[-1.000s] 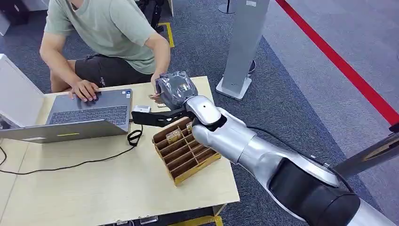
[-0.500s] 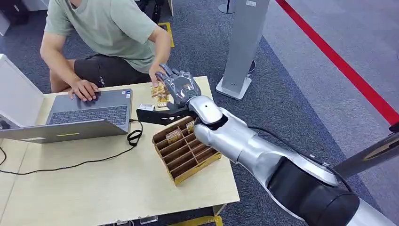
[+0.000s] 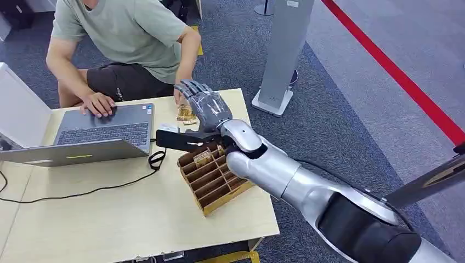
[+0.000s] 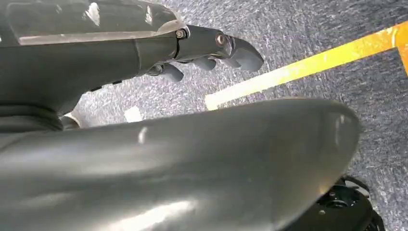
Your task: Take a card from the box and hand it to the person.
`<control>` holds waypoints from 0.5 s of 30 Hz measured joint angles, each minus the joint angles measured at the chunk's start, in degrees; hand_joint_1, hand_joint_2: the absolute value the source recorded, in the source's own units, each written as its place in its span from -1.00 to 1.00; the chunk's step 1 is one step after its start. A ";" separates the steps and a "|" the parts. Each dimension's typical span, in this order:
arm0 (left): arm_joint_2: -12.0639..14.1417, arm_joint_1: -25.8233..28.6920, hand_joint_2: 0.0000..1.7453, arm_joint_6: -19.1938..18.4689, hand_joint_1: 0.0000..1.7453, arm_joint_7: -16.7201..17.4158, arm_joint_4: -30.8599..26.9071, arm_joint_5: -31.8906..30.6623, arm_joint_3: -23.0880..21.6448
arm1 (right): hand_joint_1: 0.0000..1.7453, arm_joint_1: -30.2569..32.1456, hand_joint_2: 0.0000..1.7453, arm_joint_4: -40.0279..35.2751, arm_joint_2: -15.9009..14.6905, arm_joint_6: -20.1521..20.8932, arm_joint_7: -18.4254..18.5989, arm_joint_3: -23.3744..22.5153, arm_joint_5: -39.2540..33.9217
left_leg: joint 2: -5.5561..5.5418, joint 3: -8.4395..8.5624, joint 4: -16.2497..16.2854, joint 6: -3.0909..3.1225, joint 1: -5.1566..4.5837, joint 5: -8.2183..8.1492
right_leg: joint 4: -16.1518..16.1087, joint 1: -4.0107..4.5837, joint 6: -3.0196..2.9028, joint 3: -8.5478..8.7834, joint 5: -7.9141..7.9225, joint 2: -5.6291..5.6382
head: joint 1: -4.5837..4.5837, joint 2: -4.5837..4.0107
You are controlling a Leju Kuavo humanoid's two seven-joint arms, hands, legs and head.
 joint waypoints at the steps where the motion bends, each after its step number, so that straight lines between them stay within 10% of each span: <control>1: 0.00 0.09 -1.00 0.09 -1.00 0.00 0.00 0.42 0.07 | -1.00 1.74 1.00 -2.58 -0.79 -0.02 -0.72 -0.57 -3.41 | 0.00 0.01 0.00 0.00 0.00 0.00 | -0.01 0.00 0.00 0.00 0.00 0.00 | 0.02 0.00; 15: 0.09 0.96 -1.00 0.30 -1.00 -0.02 0.00 1.97 0.59 | -1.00 32.37 1.00 -34.58 -14.21 1.12 -16.43 -12.52 -26.66 | 0.06 0.02 0.01 -0.02 0.00 -0.12 | -0.10 0.00 -0.02 0.03 -0.03 0.07 | 0.13 0.00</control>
